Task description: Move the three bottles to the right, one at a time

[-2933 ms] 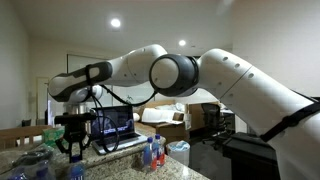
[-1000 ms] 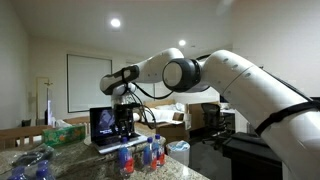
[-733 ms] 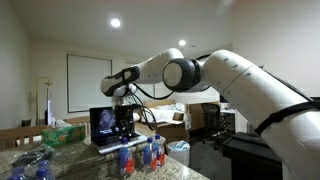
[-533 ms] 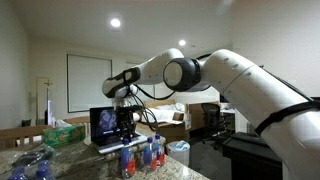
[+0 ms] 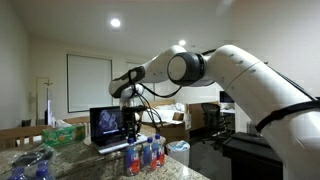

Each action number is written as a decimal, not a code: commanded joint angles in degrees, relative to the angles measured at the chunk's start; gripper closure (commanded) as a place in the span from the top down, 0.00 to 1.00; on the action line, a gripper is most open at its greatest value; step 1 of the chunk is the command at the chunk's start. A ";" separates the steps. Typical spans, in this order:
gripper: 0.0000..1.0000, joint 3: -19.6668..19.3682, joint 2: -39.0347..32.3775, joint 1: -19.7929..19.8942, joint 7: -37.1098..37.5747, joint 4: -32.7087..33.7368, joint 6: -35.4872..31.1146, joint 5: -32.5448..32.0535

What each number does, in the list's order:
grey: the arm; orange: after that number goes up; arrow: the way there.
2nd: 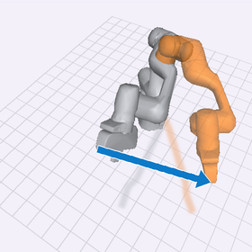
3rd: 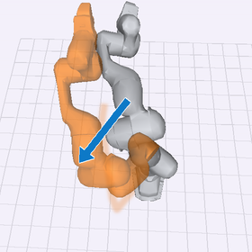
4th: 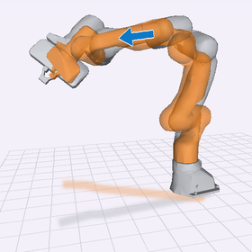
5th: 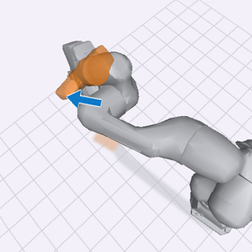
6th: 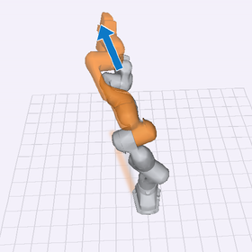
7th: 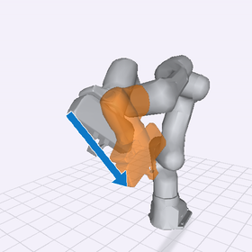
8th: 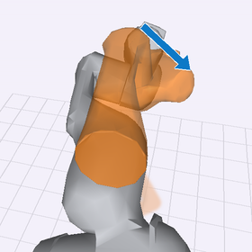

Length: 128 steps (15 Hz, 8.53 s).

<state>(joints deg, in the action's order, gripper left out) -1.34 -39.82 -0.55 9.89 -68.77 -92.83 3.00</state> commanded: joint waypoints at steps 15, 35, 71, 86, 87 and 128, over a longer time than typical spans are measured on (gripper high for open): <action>0.14 -0.91 7.46 0.82 0.17 -12.79 -8.06 0.40; 1.00 -0.98 12.78 1.57 -2.62 -14.45 -4.64 0.05; 0.47 -0.87 6.11 3.36 -12.66 -10.75 1.79 -6.82; 0.13 -1.28 7.38 4.11 -10.53 -11.73 0.74 -5.22; 0.12 -1.26 7.37 4.15 -10.52 -11.72 0.58 -5.10; 1.00 4.14 22.89 -2.14 -10.22 -19.69 2.41 -0.70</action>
<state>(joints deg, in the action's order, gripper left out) 1.15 -20.66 -0.69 -0.55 -83.34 -90.93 1.76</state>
